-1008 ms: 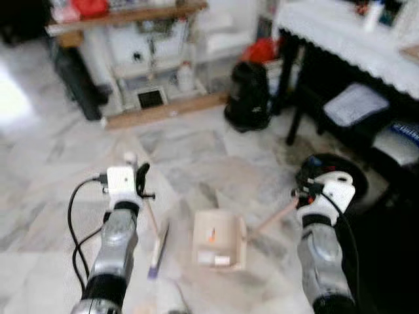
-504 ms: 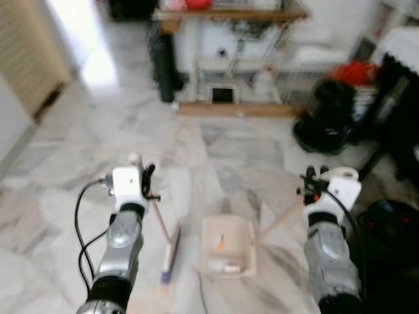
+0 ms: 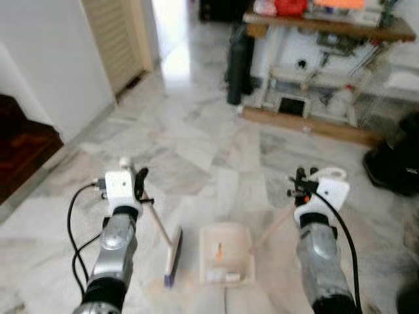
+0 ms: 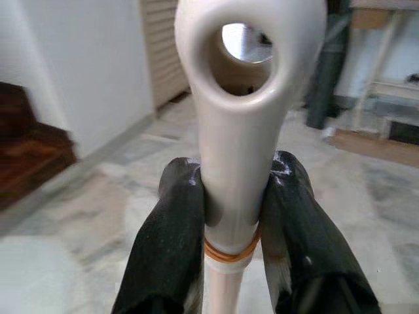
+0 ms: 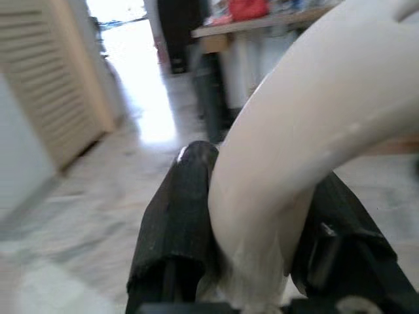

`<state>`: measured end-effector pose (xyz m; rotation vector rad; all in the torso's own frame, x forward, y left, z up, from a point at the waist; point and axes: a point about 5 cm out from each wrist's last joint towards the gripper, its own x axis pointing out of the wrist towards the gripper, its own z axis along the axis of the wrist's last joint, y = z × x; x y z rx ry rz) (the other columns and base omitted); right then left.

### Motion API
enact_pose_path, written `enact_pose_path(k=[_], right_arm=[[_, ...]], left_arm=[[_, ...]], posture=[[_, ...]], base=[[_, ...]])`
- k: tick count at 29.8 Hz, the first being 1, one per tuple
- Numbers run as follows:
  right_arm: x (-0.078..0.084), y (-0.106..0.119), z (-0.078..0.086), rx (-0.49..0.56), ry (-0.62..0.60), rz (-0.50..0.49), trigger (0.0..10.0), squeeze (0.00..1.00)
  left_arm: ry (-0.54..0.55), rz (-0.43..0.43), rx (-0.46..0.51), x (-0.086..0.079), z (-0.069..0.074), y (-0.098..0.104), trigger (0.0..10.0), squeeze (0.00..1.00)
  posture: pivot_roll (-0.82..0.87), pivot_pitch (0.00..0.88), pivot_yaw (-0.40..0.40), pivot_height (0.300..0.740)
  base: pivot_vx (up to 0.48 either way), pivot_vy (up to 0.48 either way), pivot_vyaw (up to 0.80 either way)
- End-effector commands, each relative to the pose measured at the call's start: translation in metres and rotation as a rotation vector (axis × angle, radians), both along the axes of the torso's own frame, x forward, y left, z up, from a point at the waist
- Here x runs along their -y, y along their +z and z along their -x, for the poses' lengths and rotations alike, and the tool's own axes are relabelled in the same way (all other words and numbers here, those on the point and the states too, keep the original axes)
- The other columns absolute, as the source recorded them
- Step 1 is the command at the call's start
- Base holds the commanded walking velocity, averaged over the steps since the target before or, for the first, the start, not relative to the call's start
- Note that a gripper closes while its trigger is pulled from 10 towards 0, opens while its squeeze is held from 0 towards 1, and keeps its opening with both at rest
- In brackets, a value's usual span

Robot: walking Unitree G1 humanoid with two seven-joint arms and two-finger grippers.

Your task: Sweep floor

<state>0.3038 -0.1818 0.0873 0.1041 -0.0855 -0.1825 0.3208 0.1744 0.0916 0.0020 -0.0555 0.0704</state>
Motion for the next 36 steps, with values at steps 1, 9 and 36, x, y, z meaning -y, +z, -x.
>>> enact_pose_path(k=[1, 9, 36], right_arm=[[0.0025, 0.0105, -0.0019, 0.054, -0.010, -0.010, 10.0, 0.00], [0.0020, 0.0103, -0.0018, 0.048, -0.008, -0.011, 10.0, 0.00], [-0.0003, 0.0087, -0.0022, 0.036, -0.006, -0.023, 10.0, 0.00]], left_arm=[[-0.005, -0.007, 0.054, 0.0014, -0.0033, 0.0114, 10.0, 0.00], [0.007, -0.015, 0.054, -0.0013, -0.0027, 0.0116, 10.0, 0.00], [0.030, -0.029, 0.047, -0.0076, -0.0018, 0.0124, 10.0, 0.00]], posture=[[-0.10, 0.012, 0.008, 0.740], [-0.10, 0.023, 0.005, 0.740], [-0.09, 0.049, 0.005, 0.740]], base=[[0.000, 0.000, 0.79], [0.000, 0.000, 0.79], [0.000, 0.000, 0.72]])
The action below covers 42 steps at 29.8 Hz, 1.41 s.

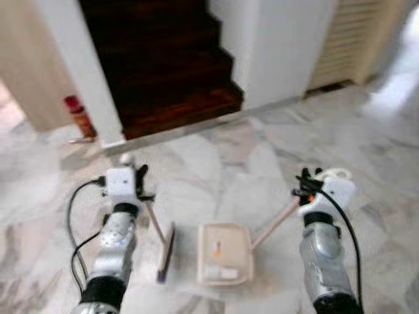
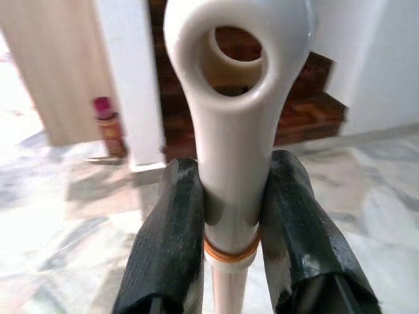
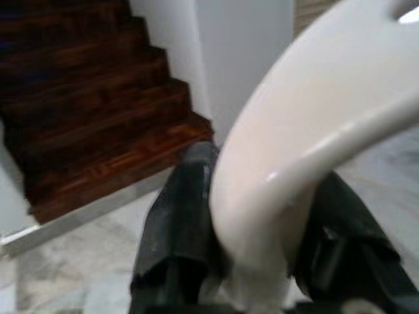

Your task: Sweep floor

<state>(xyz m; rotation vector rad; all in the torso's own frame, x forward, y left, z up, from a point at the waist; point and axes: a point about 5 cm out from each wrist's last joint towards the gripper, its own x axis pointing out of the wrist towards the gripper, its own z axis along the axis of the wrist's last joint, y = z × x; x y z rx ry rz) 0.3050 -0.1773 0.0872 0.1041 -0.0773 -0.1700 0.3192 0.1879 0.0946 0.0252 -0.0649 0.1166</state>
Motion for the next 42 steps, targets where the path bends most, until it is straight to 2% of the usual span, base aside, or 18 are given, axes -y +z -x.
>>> enact_pose_path(k=[1, 10, 22, 42], right_arm=[[0.0042, 0.0085, -0.0010, 0.042, -0.021, -0.030, 10.0, 0.00], [0.0053, 0.0083, -0.0012, 0.036, -0.031, -0.046, 10.0, 0.00], [0.0030, 0.0068, -0.0015, 0.029, -0.021, -0.066, 10.0, 0.00], [0.0014, 0.0077, -0.0032, 0.024, -0.012, -0.041, 10.0, 0.00]], left_arm=[[-0.016, -0.006, 0.038, 0.0058, -0.0034, 0.0095, 10.0, 0.00], [-0.008, 0.012, 0.028, 0.0049, -0.0027, 0.0081, 10.0, 0.00], [-0.005, 0.018, 0.021, 0.0046, -0.0024, 0.0070, 10.0, 0.00], [-0.005, 0.025, 0.018, 0.0042, -0.0025, 0.0068, 10.0, 0.00]], posture=[[-0.09, 0.049, 0.005, 0.740], [-0.09, 0.064, 0.007, 0.740], [-0.08, 0.065, 0.010, 0.740], [-0.08, 0.047, 0.013, 0.740]], base=[[0.000, 0.000, 0.00], [0.000, 0.000, 0.00], [0.000, 0.242, 0.00], [0.000, 0.285, 0.00]])
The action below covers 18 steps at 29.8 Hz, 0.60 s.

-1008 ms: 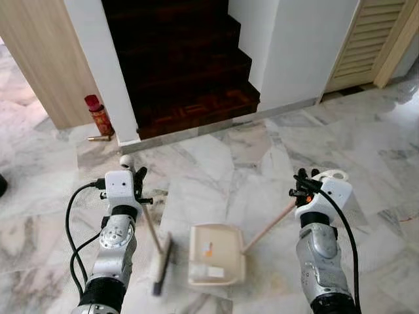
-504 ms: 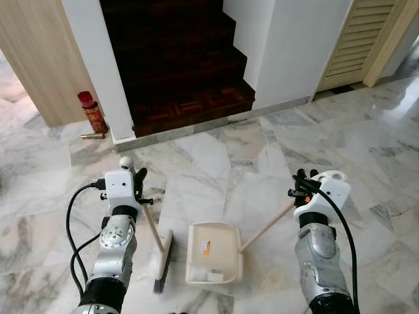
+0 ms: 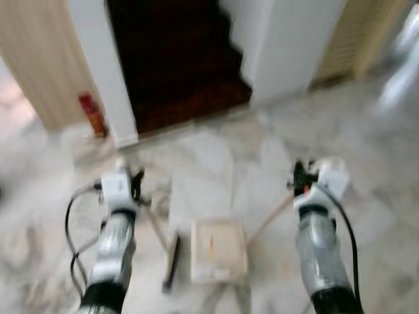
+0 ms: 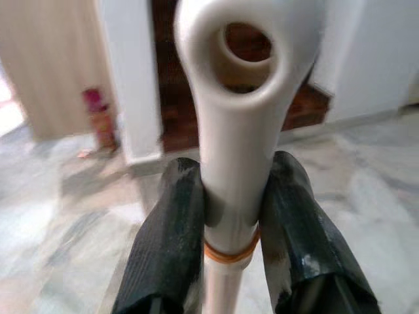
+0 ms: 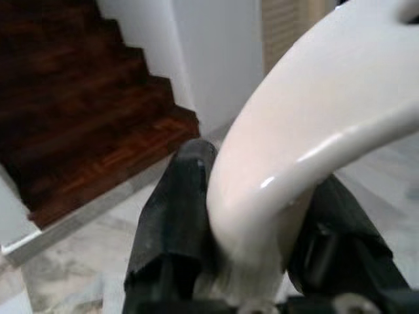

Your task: Sweep floor

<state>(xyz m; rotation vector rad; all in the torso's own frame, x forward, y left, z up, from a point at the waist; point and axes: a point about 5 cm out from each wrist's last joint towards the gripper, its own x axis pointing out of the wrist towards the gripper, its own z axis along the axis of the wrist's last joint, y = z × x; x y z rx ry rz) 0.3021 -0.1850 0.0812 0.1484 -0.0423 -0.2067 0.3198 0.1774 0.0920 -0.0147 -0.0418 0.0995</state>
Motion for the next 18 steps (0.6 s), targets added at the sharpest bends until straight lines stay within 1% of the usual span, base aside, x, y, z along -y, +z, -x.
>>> enact_pose_path(k=[1, 18], right_arm=[[-0.0063, 0.0137, -0.0062, 0.057, 0.020, 0.008, 10.0, 0.00], [-0.0057, 0.0113, -0.0050, 0.046, 0.017, -0.004, 10.0, 0.00]], left_arm=[[0.014, -0.015, 0.039, -0.0062, -0.0019, 0.0094, 10.0, 0.00], [0.019, -0.012, 0.034, -0.0065, -0.0017, 0.0092, 10.0, 0.00]], posture=[[-0.08, 0.047, 0.013, 0.740], [-0.09, 0.057, 0.009, 0.740]], base=[[0.000, 0.292, 0.00], [0.000, 0.298, 0.00]])
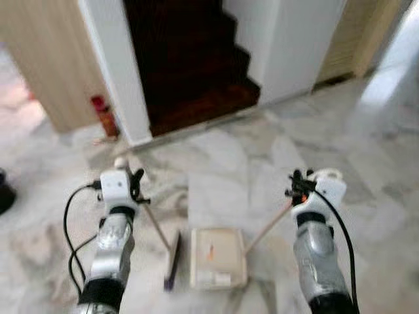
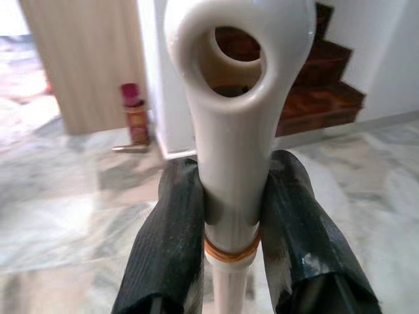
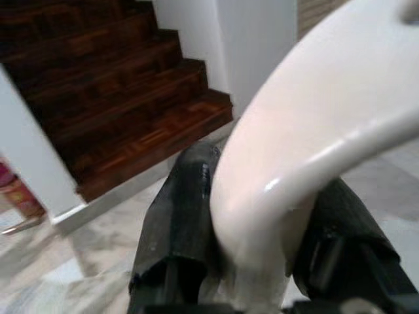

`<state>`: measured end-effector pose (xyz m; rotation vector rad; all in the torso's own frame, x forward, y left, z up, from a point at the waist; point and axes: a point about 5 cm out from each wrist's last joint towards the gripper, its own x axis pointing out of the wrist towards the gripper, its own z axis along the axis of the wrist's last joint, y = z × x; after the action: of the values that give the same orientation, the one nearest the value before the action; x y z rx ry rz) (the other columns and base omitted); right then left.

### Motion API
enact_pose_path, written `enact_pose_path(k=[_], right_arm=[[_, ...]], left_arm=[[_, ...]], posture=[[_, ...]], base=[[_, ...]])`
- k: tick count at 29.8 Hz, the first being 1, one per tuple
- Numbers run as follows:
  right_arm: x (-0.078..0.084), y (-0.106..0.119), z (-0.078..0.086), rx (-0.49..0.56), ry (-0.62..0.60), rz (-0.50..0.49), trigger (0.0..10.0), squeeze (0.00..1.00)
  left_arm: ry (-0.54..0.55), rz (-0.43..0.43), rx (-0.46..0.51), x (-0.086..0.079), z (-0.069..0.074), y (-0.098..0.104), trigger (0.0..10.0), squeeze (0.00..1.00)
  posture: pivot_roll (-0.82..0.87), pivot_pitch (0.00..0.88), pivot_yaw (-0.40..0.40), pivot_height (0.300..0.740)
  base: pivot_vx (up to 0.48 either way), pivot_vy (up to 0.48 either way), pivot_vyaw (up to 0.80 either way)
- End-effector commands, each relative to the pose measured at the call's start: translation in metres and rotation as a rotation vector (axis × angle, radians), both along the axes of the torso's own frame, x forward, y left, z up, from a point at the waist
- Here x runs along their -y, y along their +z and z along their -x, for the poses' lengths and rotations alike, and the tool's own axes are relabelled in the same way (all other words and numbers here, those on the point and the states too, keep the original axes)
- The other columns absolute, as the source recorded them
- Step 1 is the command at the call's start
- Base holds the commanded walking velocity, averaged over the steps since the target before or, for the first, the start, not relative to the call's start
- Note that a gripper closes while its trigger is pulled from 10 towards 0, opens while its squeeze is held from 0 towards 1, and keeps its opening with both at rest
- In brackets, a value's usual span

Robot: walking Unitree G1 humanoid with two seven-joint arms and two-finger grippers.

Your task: Sweep floor

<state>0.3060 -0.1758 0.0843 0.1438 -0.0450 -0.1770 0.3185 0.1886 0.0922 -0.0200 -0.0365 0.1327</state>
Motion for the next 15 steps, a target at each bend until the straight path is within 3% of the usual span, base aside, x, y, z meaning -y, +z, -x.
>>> enact_pose_path(k=[1, 15], right_arm=[[0.0035, 0.0084, -0.0014, 0.042, -0.011, -0.011, 10.0, 0.00], [0.0039, 0.0096, -0.0018, 0.046, -0.015, -0.010, 10.0, 0.00]], left_arm=[[-0.012, -0.019, 0.039, 0.0043, -0.0031, 0.0092, 10.0, 0.00], [-0.001, -0.023, 0.038, 0.0018, -0.0033, 0.0103, 10.0, 0.00]], posture=[[-0.09, 0.061, 0.008, 0.740], [-0.09, 0.068, 0.009, 0.740]], base=[[0.000, 0.296, 0.00], [0.000, 0.297, 0.00]])
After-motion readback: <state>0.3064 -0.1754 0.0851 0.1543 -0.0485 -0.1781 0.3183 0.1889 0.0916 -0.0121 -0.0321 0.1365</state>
